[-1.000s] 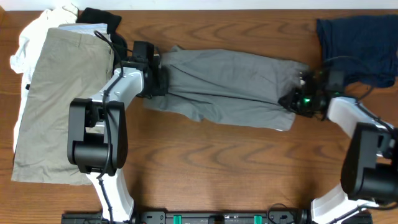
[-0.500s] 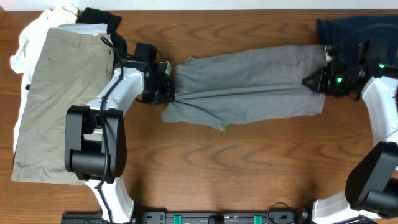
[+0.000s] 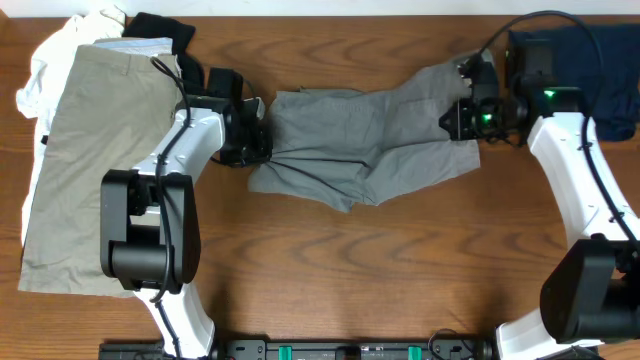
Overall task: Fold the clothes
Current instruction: 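Regrasp the shorts' lower edge with both grippers and pull taut, then release the left gripper and fold the right half leftward with the right gripper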
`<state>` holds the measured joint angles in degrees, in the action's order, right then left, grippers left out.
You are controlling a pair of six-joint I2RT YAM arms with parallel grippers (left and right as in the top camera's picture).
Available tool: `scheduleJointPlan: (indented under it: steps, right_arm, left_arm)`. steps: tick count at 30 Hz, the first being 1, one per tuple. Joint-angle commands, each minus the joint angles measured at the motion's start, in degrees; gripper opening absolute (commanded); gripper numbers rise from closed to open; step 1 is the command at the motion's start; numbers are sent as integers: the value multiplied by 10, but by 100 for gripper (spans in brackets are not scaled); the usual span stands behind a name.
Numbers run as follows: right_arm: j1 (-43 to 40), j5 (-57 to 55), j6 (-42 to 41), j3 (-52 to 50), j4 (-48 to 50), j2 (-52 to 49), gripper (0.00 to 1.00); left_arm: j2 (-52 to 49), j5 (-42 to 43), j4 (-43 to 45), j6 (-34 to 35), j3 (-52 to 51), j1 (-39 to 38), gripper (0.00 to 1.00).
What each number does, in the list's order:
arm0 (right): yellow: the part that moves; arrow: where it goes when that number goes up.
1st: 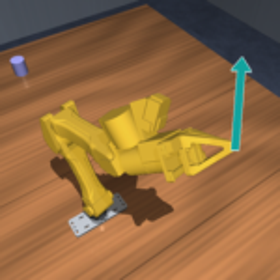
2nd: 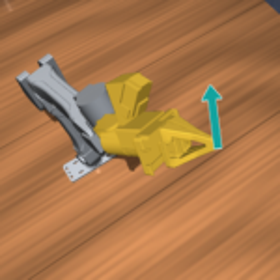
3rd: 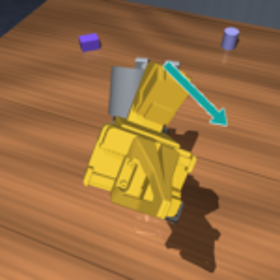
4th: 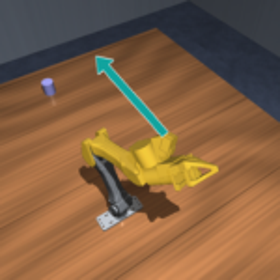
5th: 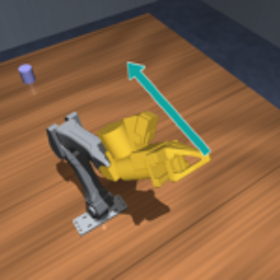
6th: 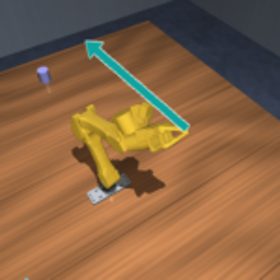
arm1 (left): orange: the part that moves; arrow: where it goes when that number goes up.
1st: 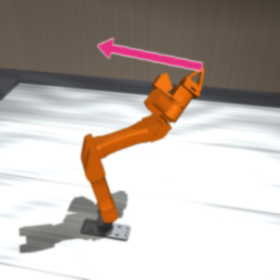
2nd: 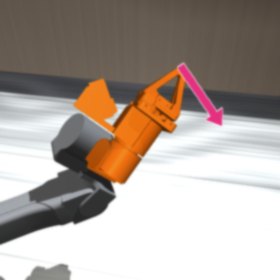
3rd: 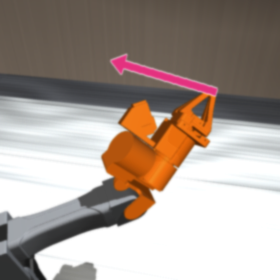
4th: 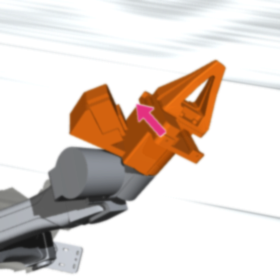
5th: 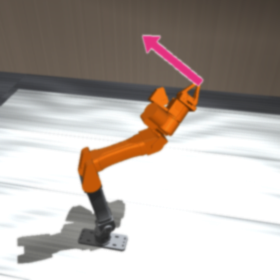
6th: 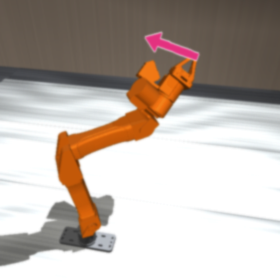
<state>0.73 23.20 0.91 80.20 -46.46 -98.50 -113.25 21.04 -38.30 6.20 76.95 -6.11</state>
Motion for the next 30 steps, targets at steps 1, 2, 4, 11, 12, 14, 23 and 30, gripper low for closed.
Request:
scheduleJointPlan:
  steps: [1,2,4,11,12,14,23,30]
  right_arm:
    - [-9,-38,-30,16,-2,16,1]
    - [-16,-38,-30,16,-7,16,1]
    - [-29,-38,-30,16,-17,16,1]
    - [-75,-38,-7,14,-47,14,1]
    - [-80,-38,1,14,-49,14,1]
    - [-94,-38,5,14,-50,14,1]
    - [-204,13,42,15,-76,14,1]
    - [-210,40,76,23,-88,14,1]
  left_arm:
    - [7,-5,2,-1,-1,0,6]
    - [10,5,-3,-1,3,0,6]
    - [21,37,-12,-2,17,0,6]
    - [62,73,9,-5,30,-29,6]
    - [62,73,10,-5,30,-35,6]
    - [58,72,11,-6,30,-45,6]
    - [57,59,8,-6,30,-37,6]
    - [57,46,9,-14,30,-30,17]
